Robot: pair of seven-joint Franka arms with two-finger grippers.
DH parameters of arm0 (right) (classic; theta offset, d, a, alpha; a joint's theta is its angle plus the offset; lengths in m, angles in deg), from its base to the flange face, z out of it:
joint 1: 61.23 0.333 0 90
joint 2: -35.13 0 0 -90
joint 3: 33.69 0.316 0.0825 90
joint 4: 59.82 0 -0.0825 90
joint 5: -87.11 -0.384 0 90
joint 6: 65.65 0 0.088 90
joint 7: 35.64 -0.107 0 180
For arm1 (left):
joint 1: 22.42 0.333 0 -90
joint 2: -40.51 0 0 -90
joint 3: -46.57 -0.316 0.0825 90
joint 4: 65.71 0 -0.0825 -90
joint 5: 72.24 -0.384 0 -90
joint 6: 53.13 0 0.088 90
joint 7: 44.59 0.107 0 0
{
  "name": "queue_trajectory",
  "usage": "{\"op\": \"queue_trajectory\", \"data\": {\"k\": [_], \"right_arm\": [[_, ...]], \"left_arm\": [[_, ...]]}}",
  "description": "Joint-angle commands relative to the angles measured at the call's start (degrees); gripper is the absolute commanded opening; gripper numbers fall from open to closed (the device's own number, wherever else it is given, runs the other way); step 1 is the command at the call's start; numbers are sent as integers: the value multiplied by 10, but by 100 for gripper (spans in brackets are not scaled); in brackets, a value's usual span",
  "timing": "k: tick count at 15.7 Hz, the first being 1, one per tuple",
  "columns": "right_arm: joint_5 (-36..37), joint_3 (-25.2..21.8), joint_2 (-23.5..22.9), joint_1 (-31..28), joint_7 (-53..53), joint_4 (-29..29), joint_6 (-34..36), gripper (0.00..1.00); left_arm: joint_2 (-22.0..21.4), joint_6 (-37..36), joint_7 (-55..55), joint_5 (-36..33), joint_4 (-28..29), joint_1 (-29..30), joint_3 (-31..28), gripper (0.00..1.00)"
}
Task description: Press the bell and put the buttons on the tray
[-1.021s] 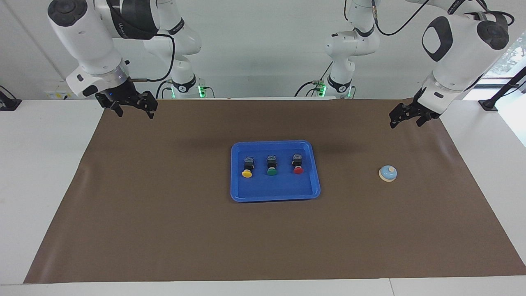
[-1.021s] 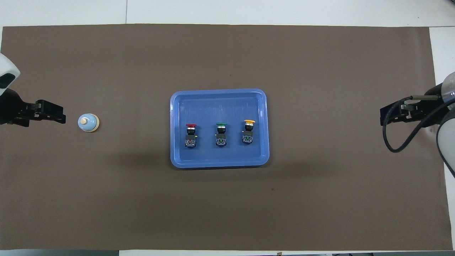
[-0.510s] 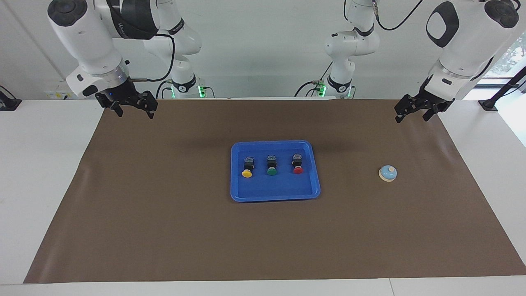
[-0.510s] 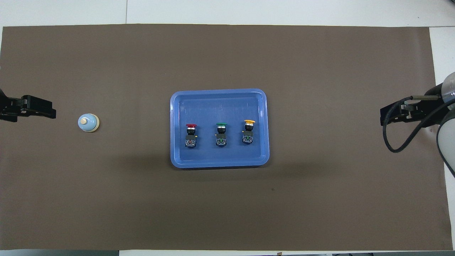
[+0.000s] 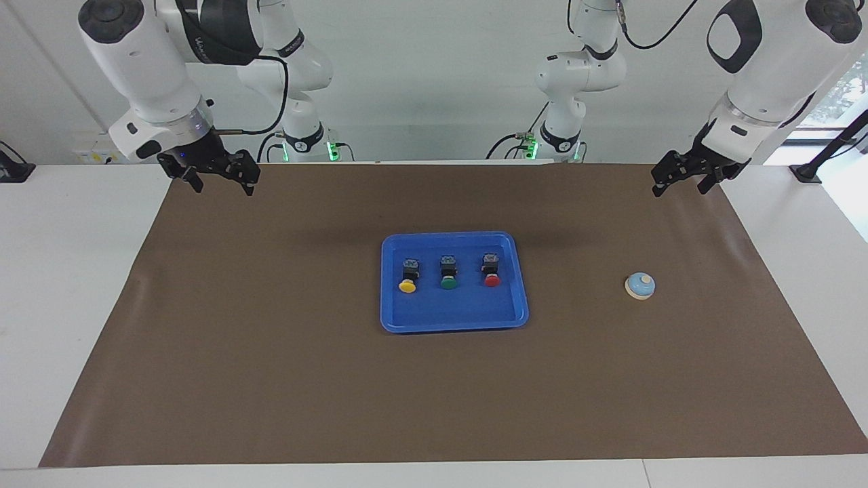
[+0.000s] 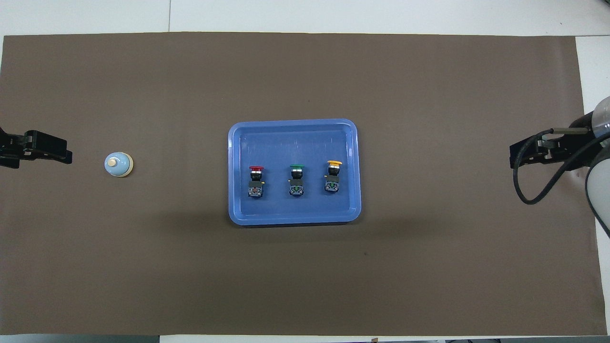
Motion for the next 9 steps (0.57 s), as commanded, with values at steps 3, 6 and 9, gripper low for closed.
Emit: {"op": "queue_trajectory", "data": {"k": [3,6,9], "right_arm": [[1,8,10,-11,13,-6,4,100],[1,8,10,-12,13,-7,4,100],[1,8,10,-12,13,-6,4,100]], "left_arm": [[15,-19,-2,-9,-24,-4,-2,100],[15,-15,-2,-9,-22,-4,-2,100],[15,-9,-2,-9,-22,-4,-2,100]]}}
